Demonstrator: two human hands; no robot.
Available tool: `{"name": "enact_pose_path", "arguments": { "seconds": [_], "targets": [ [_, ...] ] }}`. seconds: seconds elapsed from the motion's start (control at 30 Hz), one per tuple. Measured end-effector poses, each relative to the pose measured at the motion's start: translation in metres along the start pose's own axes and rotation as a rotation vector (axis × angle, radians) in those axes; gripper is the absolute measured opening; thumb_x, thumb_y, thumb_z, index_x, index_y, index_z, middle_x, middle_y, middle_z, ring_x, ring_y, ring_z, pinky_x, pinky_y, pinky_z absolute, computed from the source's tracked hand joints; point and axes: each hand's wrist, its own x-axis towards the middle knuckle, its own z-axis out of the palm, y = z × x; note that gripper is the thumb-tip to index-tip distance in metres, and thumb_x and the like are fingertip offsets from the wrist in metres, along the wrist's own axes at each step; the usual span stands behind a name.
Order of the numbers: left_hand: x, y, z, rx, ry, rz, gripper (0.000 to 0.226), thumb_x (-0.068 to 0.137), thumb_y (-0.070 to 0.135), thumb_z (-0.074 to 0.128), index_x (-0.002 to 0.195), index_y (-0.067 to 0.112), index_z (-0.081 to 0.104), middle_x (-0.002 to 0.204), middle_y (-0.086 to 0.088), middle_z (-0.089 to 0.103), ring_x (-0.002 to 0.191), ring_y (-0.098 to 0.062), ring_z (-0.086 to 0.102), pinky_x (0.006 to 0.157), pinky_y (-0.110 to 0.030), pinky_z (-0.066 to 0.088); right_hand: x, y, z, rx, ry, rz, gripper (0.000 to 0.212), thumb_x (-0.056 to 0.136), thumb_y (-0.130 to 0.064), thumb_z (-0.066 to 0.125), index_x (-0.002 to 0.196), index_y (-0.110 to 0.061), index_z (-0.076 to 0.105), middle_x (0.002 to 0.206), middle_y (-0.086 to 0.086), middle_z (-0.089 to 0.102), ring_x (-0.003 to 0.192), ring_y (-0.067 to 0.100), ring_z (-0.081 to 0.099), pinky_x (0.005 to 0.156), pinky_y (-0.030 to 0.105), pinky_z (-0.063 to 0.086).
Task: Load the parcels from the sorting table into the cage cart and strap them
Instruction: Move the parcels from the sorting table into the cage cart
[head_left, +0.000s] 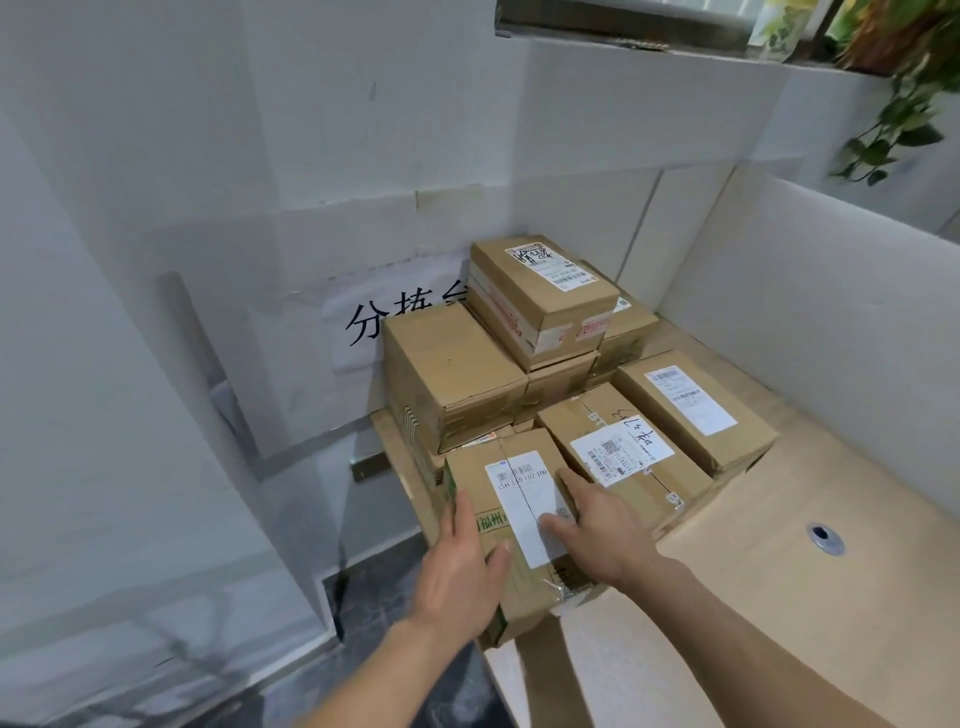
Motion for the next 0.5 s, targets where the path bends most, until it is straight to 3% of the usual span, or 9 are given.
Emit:
{"name": "enact_pose_path", "arguments": {
  "seconds": [0.13, 0.2, 0.33, 0.4, 0.5],
  "targets": [
    [-0.009, 0.007, 0.0, -0.024, 0.042, -0.046, 0.076, 0.092, 0.043, 0.051, 0.15, 0.04, 0.002, 0.162, 0.001, 0.02, 0.13, -0.023, 0.05, 0.097, -0.042, 0.053, -0.011, -0.005, 0.006, 0.024, 0.028, -0.061, 0.045, 0.089, -0.045, 0.057, 0.131, -0.036, 0.046, 0.12, -0.011, 0.065, 0.098, 0.01, 0.058, 0.07, 0.026, 0.048],
    [-0.02, 0.011, -0.003, 0.008, 0.087, -0.059, 0.078, 0.093, 0.042, 0.052, 0.151, 0.037, 0.001, 0.161, 0.002, 0.016, 0.124, -0.025, 0.054, 0.093, -0.042, 0.055, -0.019, -0.009, 0.004, 0.045, 0.066, -0.104, 0.051, 0.086, -0.051, 0.057, 0.134, -0.04, 0.044, 0.119, -0.014, 0.064, 0.101, 0.007, 0.059, 0.071, 0.024, 0.049],
    [-0.055, 0.028, -0.015, 0.032, 0.22, -0.031, 0.072, 0.095, 0.034, 0.053, 0.151, 0.027, 0.007, 0.156, 0.002, 0.018, 0.114, -0.022, 0.055, 0.09, -0.037, 0.053, -0.044, -0.02, -0.004, 0.083, 0.148, -0.216, 0.064, 0.075, -0.063, 0.051, 0.136, -0.042, 0.044, 0.112, -0.014, 0.062, 0.101, 0.01, 0.059, 0.079, 0.033, 0.052],
    [-0.077, 0.035, -0.022, 0.051, 0.297, -0.023, 0.069, 0.097, 0.032, 0.053, 0.151, 0.024, 0.01, 0.155, 0.003, 0.018, 0.122, -0.022, 0.049, 0.09, -0.031, 0.046, -0.061, -0.027, -0.01, 0.088, 0.193, -0.278, 0.066, 0.073, -0.062, 0.053, 0.136, -0.042, 0.044, 0.112, -0.011, 0.06, 0.102, 0.014, 0.058, 0.079, 0.036, 0.05],
    [-0.103, 0.042, -0.035, 0.088, 0.389, 0.0, 0.07, 0.097, 0.033, 0.053, 0.152, 0.02, 0.012, 0.159, 0.0, 0.016, 0.137, -0.019, 0.029, 0.1, -0.035, 0.039, -0.078, -0.039, -0.013, 0.106, 0.233, -0.35, 0.066, 0.076, -0.059, 0.063, 0.137, -0.041, 0.043, 0.12, -0.012, 0.056, 0.11, 0.012, 0.055, 0.081, 0.035, 0.048]
  ]
}}
